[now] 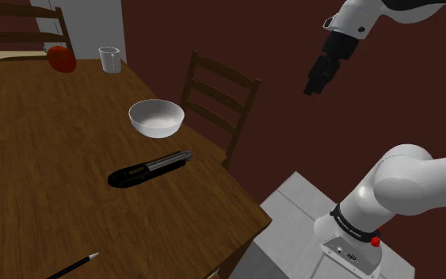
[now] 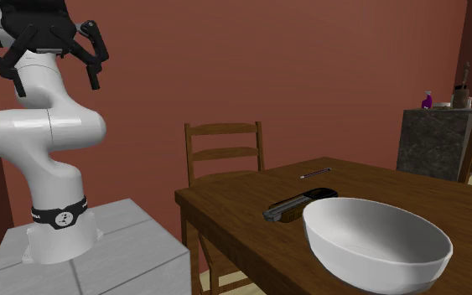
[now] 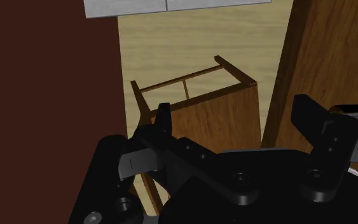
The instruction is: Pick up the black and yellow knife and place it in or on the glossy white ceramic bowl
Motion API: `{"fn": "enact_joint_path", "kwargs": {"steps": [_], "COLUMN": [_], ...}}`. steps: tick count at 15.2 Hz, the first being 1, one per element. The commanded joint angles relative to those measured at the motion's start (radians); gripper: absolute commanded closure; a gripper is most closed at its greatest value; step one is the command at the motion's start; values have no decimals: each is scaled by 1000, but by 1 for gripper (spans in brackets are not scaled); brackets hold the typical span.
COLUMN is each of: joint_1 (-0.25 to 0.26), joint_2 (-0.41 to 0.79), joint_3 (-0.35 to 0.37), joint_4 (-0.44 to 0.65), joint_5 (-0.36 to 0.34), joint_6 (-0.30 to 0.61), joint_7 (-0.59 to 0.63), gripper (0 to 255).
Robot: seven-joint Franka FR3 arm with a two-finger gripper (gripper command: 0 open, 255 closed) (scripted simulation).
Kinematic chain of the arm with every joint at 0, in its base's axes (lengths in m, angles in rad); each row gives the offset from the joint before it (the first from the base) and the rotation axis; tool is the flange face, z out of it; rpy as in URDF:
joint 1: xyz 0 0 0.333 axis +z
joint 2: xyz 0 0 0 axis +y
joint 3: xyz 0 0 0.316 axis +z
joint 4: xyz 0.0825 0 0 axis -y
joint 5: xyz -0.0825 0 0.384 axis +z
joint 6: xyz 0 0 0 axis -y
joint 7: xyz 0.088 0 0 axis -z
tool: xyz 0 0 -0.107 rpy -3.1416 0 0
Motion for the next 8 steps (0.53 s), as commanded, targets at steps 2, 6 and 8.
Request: {"fn": "enact_joint_path", "kwargs": {"steps": [2, 6, 8], "joint_1": [15, 75, 102], "joint_2": [30, 155, 218], "joint_3": [6, 31, 44], "joint_4": [3, 27, 45], "joint_5": [3, 16, 21], "joint_6": [28, 130, 177], "joint_7": [-18, -87, -121], "gripper": [0, 0, 0]}}
